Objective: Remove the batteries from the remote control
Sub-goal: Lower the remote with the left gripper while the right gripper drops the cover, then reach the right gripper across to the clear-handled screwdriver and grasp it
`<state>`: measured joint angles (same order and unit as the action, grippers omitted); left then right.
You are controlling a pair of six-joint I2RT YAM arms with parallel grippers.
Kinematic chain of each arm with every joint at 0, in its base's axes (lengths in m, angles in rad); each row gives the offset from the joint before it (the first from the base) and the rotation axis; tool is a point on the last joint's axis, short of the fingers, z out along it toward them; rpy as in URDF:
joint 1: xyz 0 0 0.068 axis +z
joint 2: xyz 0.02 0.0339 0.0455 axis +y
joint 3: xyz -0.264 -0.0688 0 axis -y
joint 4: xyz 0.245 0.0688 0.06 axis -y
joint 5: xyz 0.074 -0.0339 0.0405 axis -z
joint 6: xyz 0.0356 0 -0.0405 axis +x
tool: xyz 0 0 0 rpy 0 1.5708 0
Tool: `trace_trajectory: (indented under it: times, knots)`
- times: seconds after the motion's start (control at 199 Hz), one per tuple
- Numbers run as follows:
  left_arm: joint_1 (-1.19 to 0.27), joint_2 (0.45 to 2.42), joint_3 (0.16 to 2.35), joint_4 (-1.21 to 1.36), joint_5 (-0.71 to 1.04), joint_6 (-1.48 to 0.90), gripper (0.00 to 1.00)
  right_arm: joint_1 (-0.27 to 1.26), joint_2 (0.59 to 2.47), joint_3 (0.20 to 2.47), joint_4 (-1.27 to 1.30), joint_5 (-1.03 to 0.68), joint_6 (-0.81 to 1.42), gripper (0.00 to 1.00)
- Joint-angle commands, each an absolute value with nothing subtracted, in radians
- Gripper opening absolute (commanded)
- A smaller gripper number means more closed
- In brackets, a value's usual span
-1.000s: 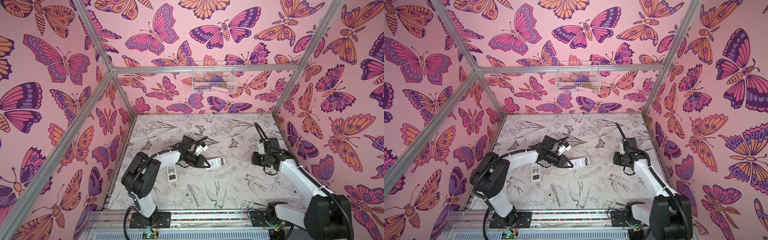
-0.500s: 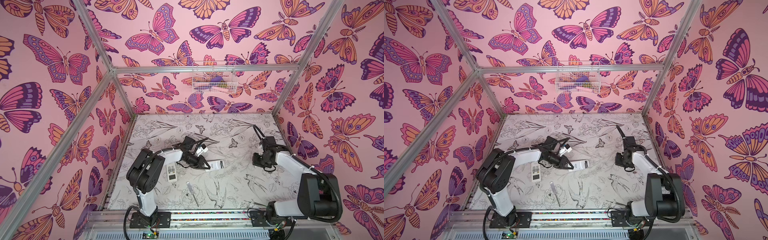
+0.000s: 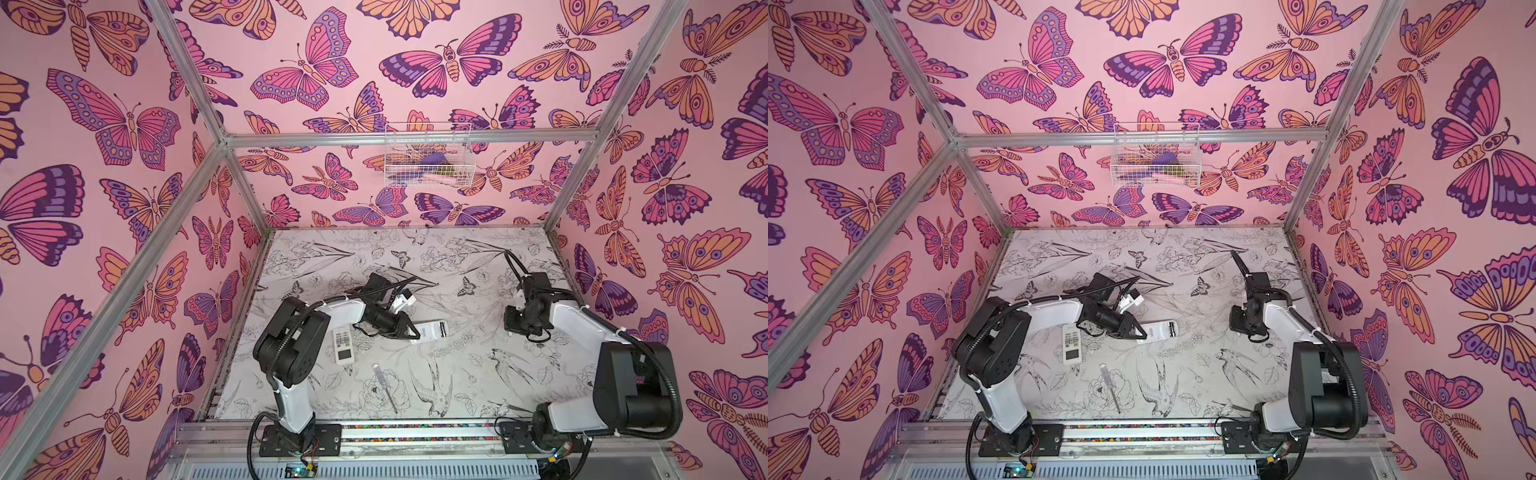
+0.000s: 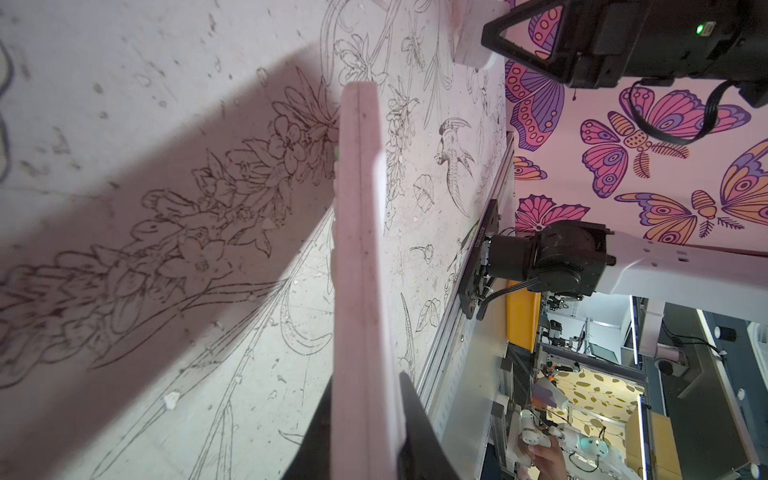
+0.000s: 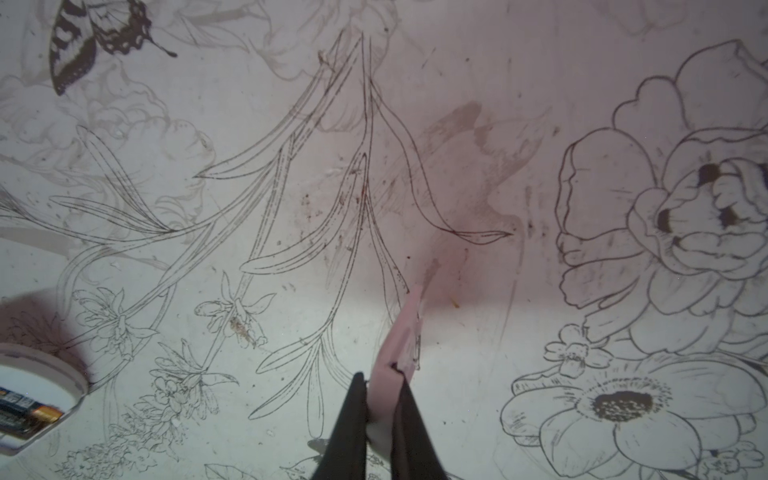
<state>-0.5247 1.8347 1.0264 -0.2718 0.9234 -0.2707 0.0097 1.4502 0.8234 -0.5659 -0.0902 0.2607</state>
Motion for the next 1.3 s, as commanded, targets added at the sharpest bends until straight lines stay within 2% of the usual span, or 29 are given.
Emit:
trace_trajectory:
  times: [0.0, 0.266, 0.652, 0.867, 1.299]
  knots:
    - [-0.525, 1.863, 1.040, -0.323, 0.871, -0.267, 0.23, 0.005, 1.476, 0.851, -0.598, -0.105, 0.244, 0.15]
    - [-0.495, 1.874, 1.052, -0.338, 0.844, -0.281, 0.32, 0.005, 1.496, 0.859, -0.602, -0.120, 0.241, 0.18]
    - [-0.468, 1.849, 1.058, -0.362, 0.728, -0.246, 0.53, 0.005, 1.503, 0.858, -0.586, -0.138, 0.238, 0.20]
    - [-0.468, 1.793, 1.055, -0.388, 0.624, -0.185, 0.63, 0.006, 1.492, 0.851, -0.577, -0.144, 0.238, 0.23]
    - [-0.468, 1.607, 0.979, -0.383, 0.534, -0.058, 0.82, 0.006, 1.445, 0.828, -0.565, -0.169, 0.242, 0.31]
